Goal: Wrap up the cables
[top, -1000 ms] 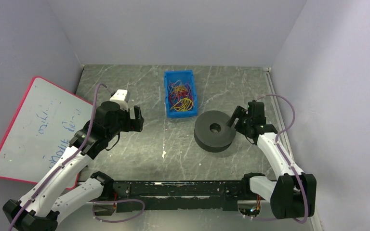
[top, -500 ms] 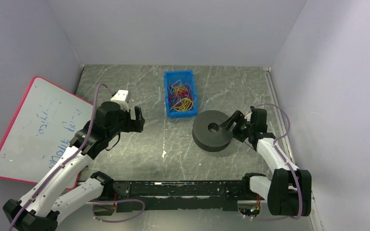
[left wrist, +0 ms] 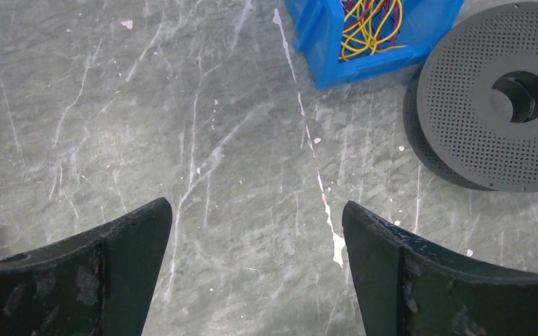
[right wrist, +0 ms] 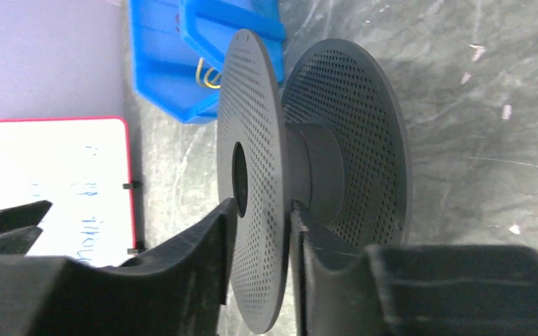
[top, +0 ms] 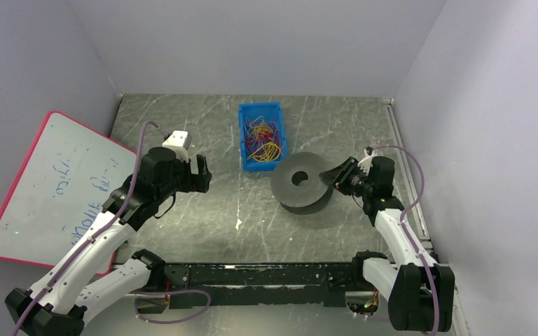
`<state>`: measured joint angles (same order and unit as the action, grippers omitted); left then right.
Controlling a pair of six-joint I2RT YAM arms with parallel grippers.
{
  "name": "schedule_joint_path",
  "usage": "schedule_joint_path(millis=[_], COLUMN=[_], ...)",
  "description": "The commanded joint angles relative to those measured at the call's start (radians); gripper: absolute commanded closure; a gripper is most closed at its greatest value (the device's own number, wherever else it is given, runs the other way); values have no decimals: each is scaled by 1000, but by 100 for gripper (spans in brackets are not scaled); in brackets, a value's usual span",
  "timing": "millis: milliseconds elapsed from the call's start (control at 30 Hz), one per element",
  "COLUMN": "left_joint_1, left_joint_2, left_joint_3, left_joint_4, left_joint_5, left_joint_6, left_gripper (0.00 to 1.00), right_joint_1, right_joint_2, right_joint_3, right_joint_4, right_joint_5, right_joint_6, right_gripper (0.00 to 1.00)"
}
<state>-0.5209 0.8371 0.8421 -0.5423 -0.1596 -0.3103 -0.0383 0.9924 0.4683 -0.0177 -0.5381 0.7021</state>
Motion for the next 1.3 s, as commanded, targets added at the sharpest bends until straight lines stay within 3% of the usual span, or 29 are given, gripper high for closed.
schedule_joint_path(millis=[0,167,333,633,900,1267], left_joint_1=[-1,-1,-2,-2,-1,-1], left_joint_2=[-3,-11,-17,-18,-10,-30], left_joint_3=[-2,-3,0,120,254,298], left_joint_4=[38,38,30,-59,-127,-178], left_joint_5=[24,30,49,-21,98,204], left_joint_6=[11,9,5,-6,5,98], left_gripper=[4,4,4,4,4,4], right_joint_1=[-9,-1,72,399,676,869], right_joint_2=[-17,-20,-58,-56,59,179], right_joint_3=[17,62,112,300,449,577], right_joint_4=[109,103,65,-76,-146,-187], right_joint_5=[-78,-96,-39,249,444,341], right_joint_6=[39,29,15,-94,-237,-589], right_gripper=[71,100,100,100,100,100])
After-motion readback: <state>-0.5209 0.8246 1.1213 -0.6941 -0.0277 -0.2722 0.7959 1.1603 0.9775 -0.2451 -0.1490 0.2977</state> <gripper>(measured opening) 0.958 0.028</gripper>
